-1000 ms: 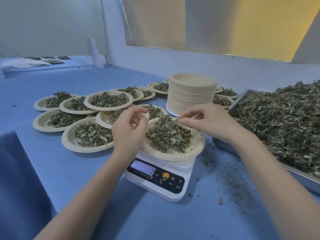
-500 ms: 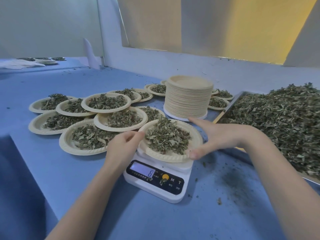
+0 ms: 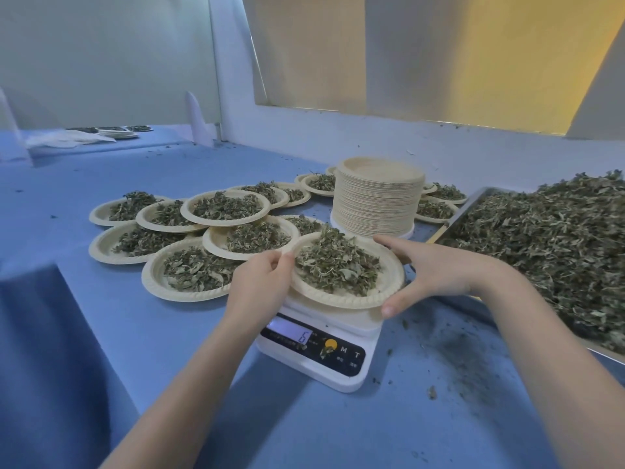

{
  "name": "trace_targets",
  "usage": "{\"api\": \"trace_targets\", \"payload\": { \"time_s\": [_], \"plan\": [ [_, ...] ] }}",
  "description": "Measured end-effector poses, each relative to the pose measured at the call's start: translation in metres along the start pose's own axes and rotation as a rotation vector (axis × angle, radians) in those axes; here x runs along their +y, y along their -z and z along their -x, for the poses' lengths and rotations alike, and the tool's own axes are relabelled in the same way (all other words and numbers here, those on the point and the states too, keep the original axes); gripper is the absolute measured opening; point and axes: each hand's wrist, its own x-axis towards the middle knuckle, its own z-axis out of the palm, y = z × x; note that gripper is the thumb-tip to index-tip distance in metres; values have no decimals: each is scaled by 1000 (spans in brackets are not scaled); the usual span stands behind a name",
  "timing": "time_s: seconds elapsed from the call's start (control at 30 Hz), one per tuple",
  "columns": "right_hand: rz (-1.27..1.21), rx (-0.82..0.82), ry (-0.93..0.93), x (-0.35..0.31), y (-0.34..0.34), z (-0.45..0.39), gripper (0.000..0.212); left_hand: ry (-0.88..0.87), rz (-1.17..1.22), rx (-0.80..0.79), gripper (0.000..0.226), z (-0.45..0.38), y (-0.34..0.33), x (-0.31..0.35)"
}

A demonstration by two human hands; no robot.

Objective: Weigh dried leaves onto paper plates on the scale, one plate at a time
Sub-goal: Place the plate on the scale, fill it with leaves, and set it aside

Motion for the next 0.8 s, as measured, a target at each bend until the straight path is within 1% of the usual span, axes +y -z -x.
{"api": "trace_targets", "payload": {
  "time_s": [0.13,0.23,0.27,0.4,0.6,0.7,0.8],
  "plan": [
    [-47,81,12,-2,0,1,135,23,58,16,43,-3,5,4],
    [-110,114,63,-14,9,-2,129,80,239,10,43,-16,21,15],
    [-100,105,77,-20,14,-4,129,83,251,18,44,-21,28,19],
    [-28,82,129,-52,33,-28,127,48,132,115,42,-38,55,28],
    [-17,55,217,-113,46,-90,119,158,201,204,44,-74,109,6],
    [11,20,231,-142,43,-126,109,214,181,243,45,-98,135,-13],
    [-2,46,217,-166,41,-165,92,244,228,239,40,-126,160,-31]
  ]
}}
